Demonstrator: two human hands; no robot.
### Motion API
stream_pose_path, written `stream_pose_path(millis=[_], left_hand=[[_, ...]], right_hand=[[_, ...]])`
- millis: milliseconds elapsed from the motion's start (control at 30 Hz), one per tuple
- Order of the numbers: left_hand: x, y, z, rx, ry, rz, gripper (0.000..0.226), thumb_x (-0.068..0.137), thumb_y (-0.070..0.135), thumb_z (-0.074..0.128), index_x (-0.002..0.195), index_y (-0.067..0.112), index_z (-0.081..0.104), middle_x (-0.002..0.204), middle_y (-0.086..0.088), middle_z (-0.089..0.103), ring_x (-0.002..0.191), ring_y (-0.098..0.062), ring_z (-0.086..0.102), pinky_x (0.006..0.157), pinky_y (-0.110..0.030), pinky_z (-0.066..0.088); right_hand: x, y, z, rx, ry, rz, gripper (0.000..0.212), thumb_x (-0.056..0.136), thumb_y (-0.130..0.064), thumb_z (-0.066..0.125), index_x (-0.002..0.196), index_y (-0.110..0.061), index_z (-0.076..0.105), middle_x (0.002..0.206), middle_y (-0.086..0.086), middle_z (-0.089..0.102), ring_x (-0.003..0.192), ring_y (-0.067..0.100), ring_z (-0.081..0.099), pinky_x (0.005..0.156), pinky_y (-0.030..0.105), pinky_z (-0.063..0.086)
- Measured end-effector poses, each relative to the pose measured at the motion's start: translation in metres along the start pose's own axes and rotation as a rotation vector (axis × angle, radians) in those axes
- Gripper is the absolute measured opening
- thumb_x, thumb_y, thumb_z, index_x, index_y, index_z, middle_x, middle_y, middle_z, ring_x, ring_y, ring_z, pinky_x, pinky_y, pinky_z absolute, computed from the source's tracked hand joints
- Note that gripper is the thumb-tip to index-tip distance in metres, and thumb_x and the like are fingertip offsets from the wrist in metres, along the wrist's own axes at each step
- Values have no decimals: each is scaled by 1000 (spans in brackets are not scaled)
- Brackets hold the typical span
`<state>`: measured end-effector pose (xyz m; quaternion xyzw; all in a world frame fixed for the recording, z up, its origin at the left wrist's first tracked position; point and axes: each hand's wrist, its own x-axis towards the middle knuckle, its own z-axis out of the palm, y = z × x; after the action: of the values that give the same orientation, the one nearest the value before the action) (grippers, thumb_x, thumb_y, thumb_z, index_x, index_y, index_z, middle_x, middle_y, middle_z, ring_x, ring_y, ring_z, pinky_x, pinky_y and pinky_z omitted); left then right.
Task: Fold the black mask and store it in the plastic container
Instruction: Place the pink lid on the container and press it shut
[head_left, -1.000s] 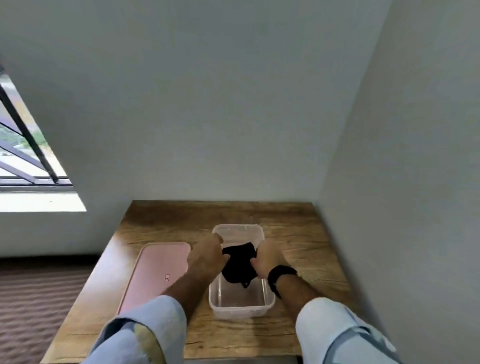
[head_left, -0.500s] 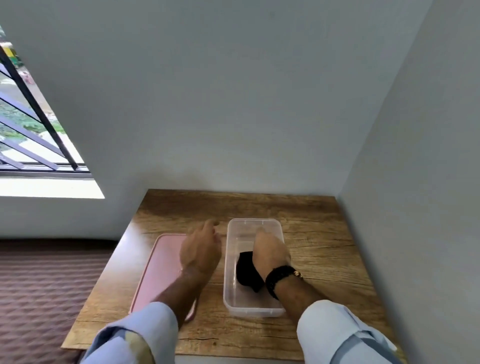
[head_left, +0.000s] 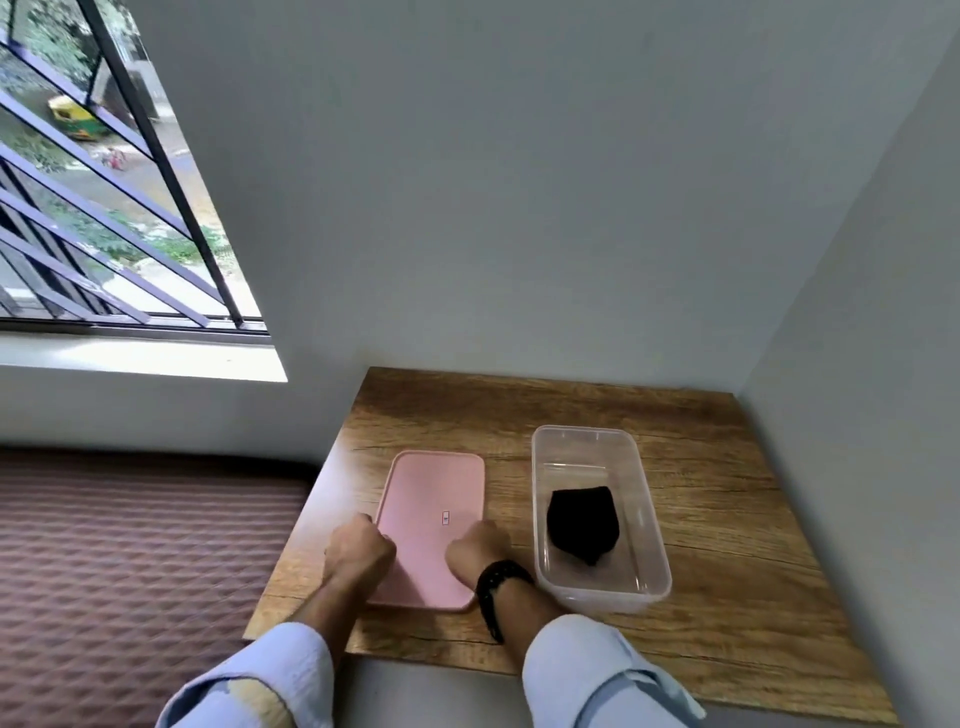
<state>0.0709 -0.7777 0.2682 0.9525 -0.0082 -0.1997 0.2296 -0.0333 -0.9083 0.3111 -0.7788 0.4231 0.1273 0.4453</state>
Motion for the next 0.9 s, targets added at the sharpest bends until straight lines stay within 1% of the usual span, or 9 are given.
stream_pose_path(millis=[67,133,200,300,400,500,667,800,900], left_hand=[[4,-11,0,-52,-44,-12,24,87,16,52,100,10,71,105,-16,75,96,-38,72,84,-41,63],[4,-19,-3,-224,-80,-25,16,90,14,59,88,14,74,100,-15,78,92,-35,73,82,-40,63],[0,-22,-9,-436,-114,-37,18,95,9,62,97,11,79,97,-15,78,82,-30,71,74,-35,61],[-11,-4,-21,-686,-118,0,26,99,12,63,121,-1,71,96,-13,71,73,-21,61,68,-30,54],[-32,37,-32,-804,-126,85,24,99,24,65,115,6,71,99,-14,72,76,-20,64,65,-29,57],[-60,81,-30,-737,-171,203,15,101,22,62,101,9,71,94,-12,73,74,-17,69,61,-26,61],[-94,127,4,-508,-181,306,23,98,28,64,79,19,72,84,-6,76,77,-22,72,83,-44,66],[-109,143,32,-353,-160,338,25,99,28,60,81,15,73,87,-4,75,82,-22,73,76,-36,64],[-114,145,43,-340,-134,301,19,101,27,58,96,15,72,96,-5,74,88,-23,73,71,-34,62]], right_hand=[[6,5,0,14,-3,4,50,81,-24,53,128,-8,62,133,13,65,121,33,62,102,37,52],[9,6,-5,26,47,-19,45,87,-22,52,128,-8,62,133,13,65,121,33,62,100,35,51],[9,-3,-17,-19,133,-95,36,96,-19,50,126,-6,63,131,14,65,119,33,62,94,34,50],[-1,-18,-44,-106,333,-235,30,98,-21,49,113,-7,71,117,13,72,107,32,67,86,36,55],[-17,-11,-87,-68,528,-263,33,100,-30,47,101,-10,74,101,10,74,92,30,70,76,35,57],[-23,25,-132,-12,574,-226,31,99,-31,49,96,-12,73,96,8,74,83,25,65,73,33,52],[-23,88,-166,-4,683,-112,30,96,-34,49,95,-16,73,93,6,73,82,26,65,71,35,54],[-17,121,-172,-23,643,-43,28,98,-29,53,101,-14,75,99,7,75,86,24,67,73,32,54],[-6,132,-170,-34,577,-13,28,97,-30,55,106,-14,76,105,7,76,94,26,70,78,34,57]])
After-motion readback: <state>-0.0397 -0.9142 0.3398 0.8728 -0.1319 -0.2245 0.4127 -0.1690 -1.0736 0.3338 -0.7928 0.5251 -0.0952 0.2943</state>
